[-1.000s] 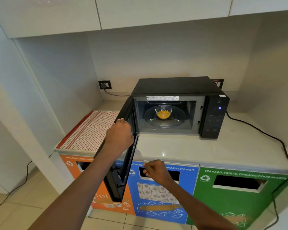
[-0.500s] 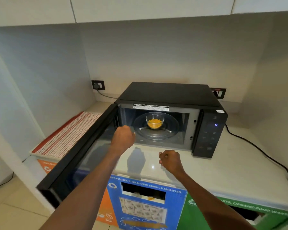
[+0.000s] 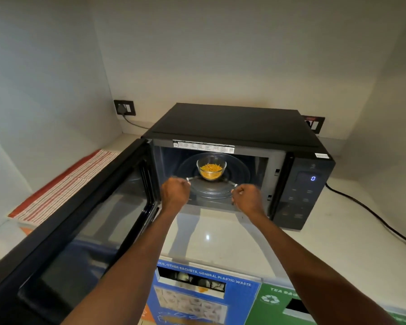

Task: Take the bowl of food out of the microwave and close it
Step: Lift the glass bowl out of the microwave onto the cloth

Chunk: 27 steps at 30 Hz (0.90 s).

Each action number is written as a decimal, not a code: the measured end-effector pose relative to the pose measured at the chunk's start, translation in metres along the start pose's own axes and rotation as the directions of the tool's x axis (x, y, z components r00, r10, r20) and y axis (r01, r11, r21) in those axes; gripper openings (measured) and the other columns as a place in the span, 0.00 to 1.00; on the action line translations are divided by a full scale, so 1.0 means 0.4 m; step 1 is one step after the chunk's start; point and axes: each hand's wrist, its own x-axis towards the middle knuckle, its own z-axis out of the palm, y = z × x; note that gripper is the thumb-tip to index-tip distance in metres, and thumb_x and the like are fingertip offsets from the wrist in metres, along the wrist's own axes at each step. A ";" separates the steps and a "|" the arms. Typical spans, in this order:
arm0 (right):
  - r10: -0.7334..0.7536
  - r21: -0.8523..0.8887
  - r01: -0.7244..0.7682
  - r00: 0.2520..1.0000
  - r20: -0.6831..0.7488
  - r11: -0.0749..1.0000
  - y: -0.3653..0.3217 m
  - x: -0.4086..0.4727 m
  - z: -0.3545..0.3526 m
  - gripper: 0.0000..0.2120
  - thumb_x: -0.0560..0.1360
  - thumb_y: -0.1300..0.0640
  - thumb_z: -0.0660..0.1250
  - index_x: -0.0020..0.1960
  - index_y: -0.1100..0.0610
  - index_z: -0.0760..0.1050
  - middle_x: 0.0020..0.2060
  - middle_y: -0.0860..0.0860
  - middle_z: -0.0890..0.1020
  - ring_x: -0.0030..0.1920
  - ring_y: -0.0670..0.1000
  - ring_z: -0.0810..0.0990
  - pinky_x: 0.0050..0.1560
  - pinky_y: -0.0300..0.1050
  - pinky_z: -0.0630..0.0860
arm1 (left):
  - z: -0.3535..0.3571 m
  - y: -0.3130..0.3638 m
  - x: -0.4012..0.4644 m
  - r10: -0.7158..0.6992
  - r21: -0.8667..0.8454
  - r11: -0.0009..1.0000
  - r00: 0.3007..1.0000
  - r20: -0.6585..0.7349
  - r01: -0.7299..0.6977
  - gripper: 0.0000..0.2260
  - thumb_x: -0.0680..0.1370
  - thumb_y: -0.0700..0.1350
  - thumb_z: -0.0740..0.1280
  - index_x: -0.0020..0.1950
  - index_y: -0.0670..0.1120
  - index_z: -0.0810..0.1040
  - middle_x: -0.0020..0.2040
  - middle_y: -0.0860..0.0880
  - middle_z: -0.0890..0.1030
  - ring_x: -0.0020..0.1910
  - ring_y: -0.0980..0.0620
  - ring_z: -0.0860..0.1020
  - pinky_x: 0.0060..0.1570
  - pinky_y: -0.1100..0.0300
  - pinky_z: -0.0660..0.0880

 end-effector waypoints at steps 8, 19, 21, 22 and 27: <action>0.037 -0.027 -0.036 0.999 0.015 0.999 -0.018 0.132 0.056 0.14 0.74 0.56 0.67 0.33 0.63 0.80 0.32 0.60 0.84 0.35 0.59 0.84 0.43 0.57 0.83 | 0.082 -0.021 0.139 0.047 -0.094 0.994 0.999 -0.022 -0.049 0.10 0.77 0.39 0.65 0.46 0.37 0.85 0.47 0.36 0.86 0.48 0.38 0.82 0.49 0.52 0.76; 0.224 0.083 -0.228 0.973 0.050 0.970 -0.030 0.284 0.154 0.20 0.79 0.47 0.61 0.36 0.61 0.75 0.24 0.52 0.79 0.16 0.46 0.75 0.23 0.35 0.70 | 0.184 -0.023 0.309 0.067 -0.074 0.995 0.995 0.078 -0.061 0.13 0.78 0.41 0.63 0.36 0.39 0.80 0.42 0.37 0.85 0.44 0.38 0.81 0.40 0.54 0.70; 0.240 0.107 -0.245 0.969 0.056 0.964 -0.027 0.291 0.166 0.21 0.79 0.46 0.61 0.36 0.61 0.75 0.23 0.52 0.78 0.16 0.47 0.74 0.22 0.34 0.69 | 0.206 -0.031 0.324 0.020 -0.095 0.995 0.996 0.089 -0.011 0.14 0.79 0.45 0.64 0.43 0.39 0.84 0.45 0.38 0.86 0.48 0.39 0.82 0.45 0.53 0.77; 0.243 0.117 -0.249 0.968 0.061 0.962 -0.025 0.295 0.173 0.22 0.79 0.46 0.61 0.34 0.61 0.75 0.22 0.52 0.78 0.15 0.48 0.74 0.21 0.33 0.68 | 0.219 -0.037 0.330 0.001 -0.119 0.993 0.996 0.091 0.010 0.15 0.79 0.47 0.64 0.43 0.39 0.84 0.45 0.37 0.86 0.47 0.38 0.83 0.47 0.51 0.79; 0.264 0.086 -0.272 0.960 0.089 0.959 -0.029 0.318 0.189 0.20 0.79 0.52 0.62 0.32 0.63 0.74 0.21 0.54 0.78 0.15 0.48 0.74 0.21 0.32 0.70 | 0.259 -0.051 0.352 -0.148 -0.351 0.915 0.975 0.168 0.200 0.16 0.78 0.51 0.67 0.43 0.39 0.84 0.42 0.37 0.86 0.43 0.41 0.86 0.46 0.50 0.82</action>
